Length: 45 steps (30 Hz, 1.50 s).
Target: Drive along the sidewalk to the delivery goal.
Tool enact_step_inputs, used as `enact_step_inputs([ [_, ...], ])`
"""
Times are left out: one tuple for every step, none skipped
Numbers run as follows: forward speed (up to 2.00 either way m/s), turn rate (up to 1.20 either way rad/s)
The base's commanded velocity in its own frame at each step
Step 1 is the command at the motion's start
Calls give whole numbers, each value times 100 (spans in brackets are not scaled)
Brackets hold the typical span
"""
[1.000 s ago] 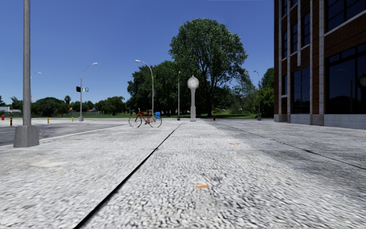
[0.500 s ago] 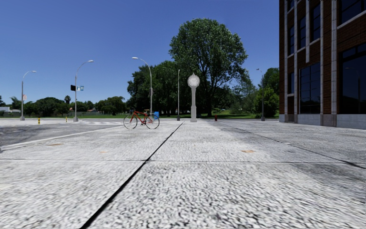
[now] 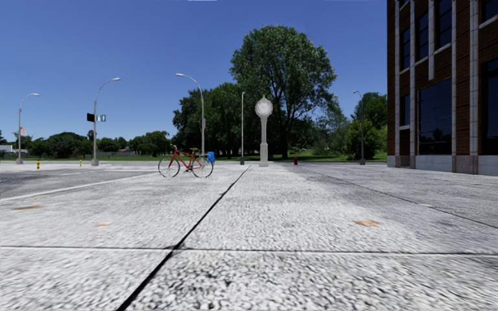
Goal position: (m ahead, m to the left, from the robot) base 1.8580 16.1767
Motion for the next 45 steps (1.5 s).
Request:
enact_step_inputs([
  [200, 0],
  [200, 0],
  [200, 0],
  [200, 0],
  [200, 0],
  [200, 0],
  [200, 0],
  [200, 0],
  [200, 0],
  [200, 0],
  [200, 0],
  [200, 0],
  [200, 0],
  [200, 0],
  [200, 0],
  [200, 0],
  [200, 0],
  [200, 0],
  [200, 0],
  [200, 0],
  [200, 0],
  [200, 0],
  [200, 0],
  [200, 0],
  [200, 0],
  [200, 0],
  [200, 0],
  [200, 0],
  [200, 0],
  [200, 0],
  [200, 0],
  [200, 0],
  [200, 0],
  [200, 0],
  [200, 0],
  [200, 0],
  [200, 0],
  [200, 0],
  [200, 0],
  [200, 0],
  [200, 0],
  [200, 0],
  [200, 0],
  [200, 0],
  [200, 0],
])
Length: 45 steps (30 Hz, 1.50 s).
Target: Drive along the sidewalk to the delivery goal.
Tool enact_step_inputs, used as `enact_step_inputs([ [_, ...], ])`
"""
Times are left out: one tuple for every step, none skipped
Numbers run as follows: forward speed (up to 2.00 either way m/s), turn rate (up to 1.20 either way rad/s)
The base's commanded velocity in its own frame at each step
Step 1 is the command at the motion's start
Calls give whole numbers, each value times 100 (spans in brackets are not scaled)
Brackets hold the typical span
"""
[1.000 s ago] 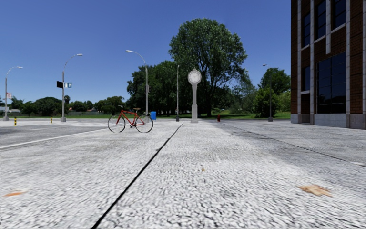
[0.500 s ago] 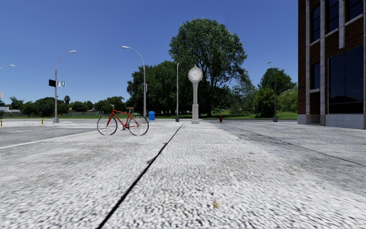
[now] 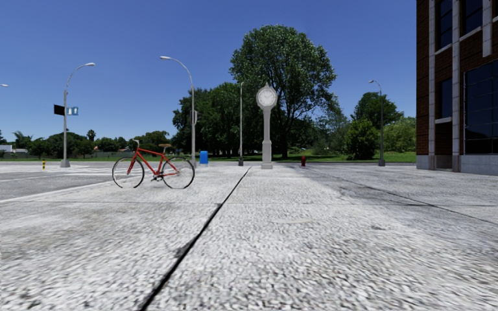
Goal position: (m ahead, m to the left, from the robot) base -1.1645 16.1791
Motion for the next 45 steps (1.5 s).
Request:
enact_step_inputs([
  [200, 0],
  [200, 0],
  [200, 0],
  [200, 0],
  [200, 0],
  [200, 0],
  [200, 0],
  [200, 0],
  [200, 0],
  [200, 0],
  [200, 0],
  [200, 0],
  [200, 0],
  [200, 0],
  [200, 0],
  [200, 0],
  [200, 0],
  [200, 0],
  [200, 0],
  [200, 0],
  [200, 0],
  [200, 0],
  [200, 0],
  [200, 0],
  [200, 0],
  [200, 0],
  [200, 0],
  [200, 0],
  [200, 0],
  [200, 0],
  [200, 0],
  [200, 0],
  [200, 0],
  [200, 0],
  [200, 0],
  [200, 0],
  [200, 0],
  [200, 0],
  [200, 0],
  [200, 0],
  [200, 0],
  [200, 0],
  [200, 0],
  [200, 0],
  [200, 0],
])
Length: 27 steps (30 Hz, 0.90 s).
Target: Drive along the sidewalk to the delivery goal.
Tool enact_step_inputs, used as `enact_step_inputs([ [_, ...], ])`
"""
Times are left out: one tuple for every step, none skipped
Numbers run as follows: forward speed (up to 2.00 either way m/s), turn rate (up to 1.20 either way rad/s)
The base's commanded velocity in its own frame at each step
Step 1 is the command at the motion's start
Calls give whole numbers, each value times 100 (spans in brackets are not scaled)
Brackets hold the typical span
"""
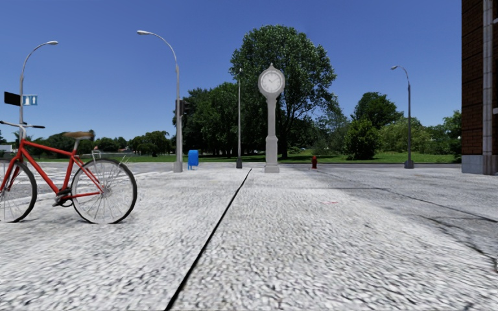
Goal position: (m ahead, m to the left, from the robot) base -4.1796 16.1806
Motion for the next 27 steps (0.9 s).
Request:
enact_step_inputs([
  [200, 0],
  [200, 0],
  [200, 0],
  [200, 0],
  [200, 0],
  [200, 0],
  [200, 0],
  [200, 0],
  [200, 0],
  [200, 0],
  [200, 0],
  [200, 0],
  [200, 0],
  [200, 0],
  [200, 0],
  [200, 0],
  [200, 0],
  [200, 0],
  [200, 0],
  [200, 0],
  [200, 0],
  [200, 0],
  [200, 0],
  [200, 0],
  [200, 0],
  [200, 0],
  [200, 0],
])
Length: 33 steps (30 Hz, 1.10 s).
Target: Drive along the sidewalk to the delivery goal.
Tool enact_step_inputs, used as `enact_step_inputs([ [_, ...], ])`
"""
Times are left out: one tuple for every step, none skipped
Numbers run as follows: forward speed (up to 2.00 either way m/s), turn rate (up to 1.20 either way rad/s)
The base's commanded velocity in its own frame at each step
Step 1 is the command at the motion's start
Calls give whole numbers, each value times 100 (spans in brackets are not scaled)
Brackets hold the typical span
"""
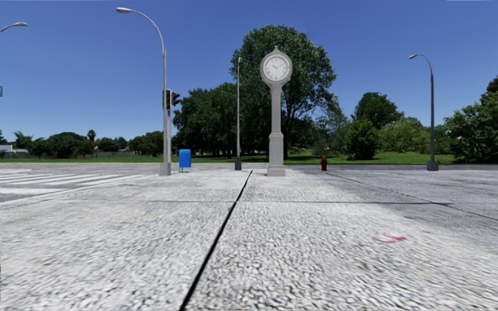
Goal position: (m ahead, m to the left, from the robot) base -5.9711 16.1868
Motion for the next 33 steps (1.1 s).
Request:
enact_step_inputs([
  [200, 0],
  [200, 0],
  [200, 0],
  [200, 0],
  [200, 0],
  [200, 0],
  [200, 0],
  [200, 0],
  [200, 0],
  [200, 0],
  [200, 0],
  [200, 0],
  [200, 0],
  [200, 0],
  [200, 0],
  [200, 0],
  [200, 0],
  [200, 0],
  [200, 0],
  [200, 0],
  [200, 0],
  [200, 0],
  [200, 0],
  [200, 0],
  [200, 0],
  [200, 0],
  [200, 0],
  [200, 0],
  [200, 6],
  [200, 6],
  [200, 14],
  [200, 25],
  [200, 30],
])
